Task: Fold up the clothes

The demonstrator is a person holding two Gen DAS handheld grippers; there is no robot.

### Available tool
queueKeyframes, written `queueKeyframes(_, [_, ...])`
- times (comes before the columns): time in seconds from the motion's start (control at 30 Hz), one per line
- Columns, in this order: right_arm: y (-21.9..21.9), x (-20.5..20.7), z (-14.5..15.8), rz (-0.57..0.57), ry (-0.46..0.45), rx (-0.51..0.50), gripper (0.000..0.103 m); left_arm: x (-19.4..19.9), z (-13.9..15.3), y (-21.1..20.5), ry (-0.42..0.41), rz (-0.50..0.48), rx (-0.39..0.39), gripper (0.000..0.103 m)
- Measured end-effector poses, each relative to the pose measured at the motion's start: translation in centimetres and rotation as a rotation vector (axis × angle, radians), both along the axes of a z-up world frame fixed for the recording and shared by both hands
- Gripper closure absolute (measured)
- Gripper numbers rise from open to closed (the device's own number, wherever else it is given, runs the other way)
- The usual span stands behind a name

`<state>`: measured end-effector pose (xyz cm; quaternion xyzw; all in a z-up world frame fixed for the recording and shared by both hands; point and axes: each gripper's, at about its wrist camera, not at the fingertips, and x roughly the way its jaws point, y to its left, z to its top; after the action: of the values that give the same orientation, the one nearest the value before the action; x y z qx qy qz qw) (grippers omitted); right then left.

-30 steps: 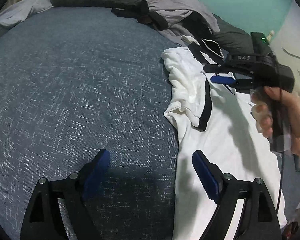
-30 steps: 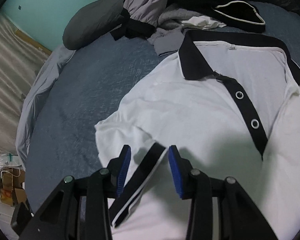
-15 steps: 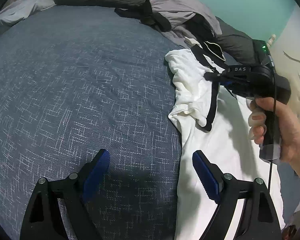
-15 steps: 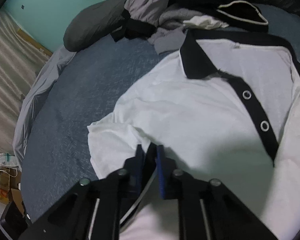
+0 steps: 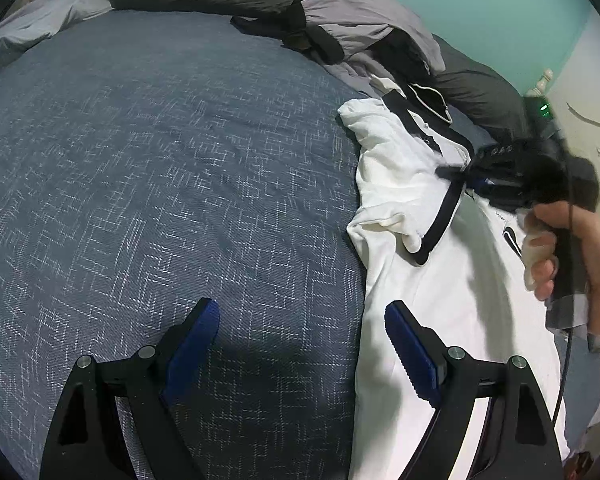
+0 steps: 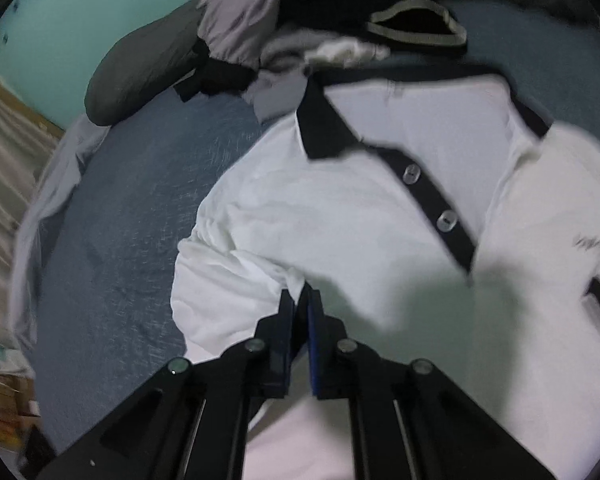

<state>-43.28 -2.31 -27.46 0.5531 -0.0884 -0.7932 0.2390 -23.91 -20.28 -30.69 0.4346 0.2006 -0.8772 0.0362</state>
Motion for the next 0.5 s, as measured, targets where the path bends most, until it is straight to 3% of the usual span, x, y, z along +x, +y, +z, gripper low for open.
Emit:
queueKeyframes(0.1, [0.3,-0.4,-1.6,-0.014,-0.063,0.031,0.097,0.0,0.0,-0.1,-0.001,0.003,0.004,0.015])
queueKeyframes(0.23, [0.2,-0.1,-0.7,0.011,-0.006,0.085,0.097,0.0,-0.1,-0.3,-0.002,0.01,0.008,0.015])
queueKeyframes(0.4, [0.3,0.0,-0.1,0.033,-0.027,0.068,0.095,0.1,-0.1,-0.3,-0.002,0.017,0.012,0.015])
queueKeyframes(0.5, [0.4,0.2,1.1,0.046,0.0,0.074,0.083,0.2,0.0,-0.3,-0.001,0.018,0.012,0.015])
